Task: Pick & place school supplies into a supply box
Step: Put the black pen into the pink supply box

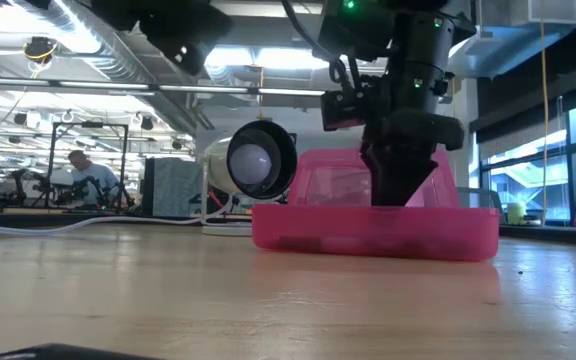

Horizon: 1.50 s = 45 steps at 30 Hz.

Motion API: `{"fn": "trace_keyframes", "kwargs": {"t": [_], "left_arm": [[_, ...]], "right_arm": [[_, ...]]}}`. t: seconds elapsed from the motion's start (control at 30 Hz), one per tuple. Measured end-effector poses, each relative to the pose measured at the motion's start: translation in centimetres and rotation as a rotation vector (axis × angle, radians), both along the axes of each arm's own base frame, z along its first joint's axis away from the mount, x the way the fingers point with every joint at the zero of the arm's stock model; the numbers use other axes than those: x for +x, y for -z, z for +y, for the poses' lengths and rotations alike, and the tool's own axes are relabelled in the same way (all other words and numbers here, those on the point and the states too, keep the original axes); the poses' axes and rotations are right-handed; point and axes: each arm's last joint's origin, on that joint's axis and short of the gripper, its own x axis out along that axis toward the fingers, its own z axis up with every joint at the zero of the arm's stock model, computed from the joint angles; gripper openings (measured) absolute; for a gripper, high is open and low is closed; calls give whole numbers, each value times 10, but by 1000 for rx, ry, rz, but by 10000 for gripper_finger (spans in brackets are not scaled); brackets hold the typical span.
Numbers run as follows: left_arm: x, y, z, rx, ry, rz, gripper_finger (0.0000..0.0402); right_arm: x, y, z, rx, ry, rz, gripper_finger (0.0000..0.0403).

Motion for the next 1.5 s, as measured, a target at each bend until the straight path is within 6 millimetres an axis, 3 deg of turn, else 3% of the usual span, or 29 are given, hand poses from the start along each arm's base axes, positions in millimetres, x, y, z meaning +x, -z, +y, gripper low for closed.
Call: {"fn": "trace_keyframes", "kwargs": {"t": [0.3, 0.5, 0.67, 0.87, 1.17, 1.5], "left_arm": [[29, 10, -34, 36, 10, 91, 109], [37, 23, -58, 69, 25, 146, 109], [37, 32, -81, 29, 34, 180, 109], [40, 47, -114, 96, 22, 167, 109], [47, 74, -142, 122, 14, 197, 109], [48, 87, -146, 127, 6, 230, 109]], "right_arm": [[3, -5, 0, 1, 4, -14, 171], [-3, -38, 9, 33, 69, -116, 172], [-23, -77, 27, -61, 180, -274, 172], [-45, -103, 56, -74, 216, -412, 172], [-58, -100, 91, -24, 204, -426, 172], [-68, -100, 108, -13, 197, -445, 172]]}}
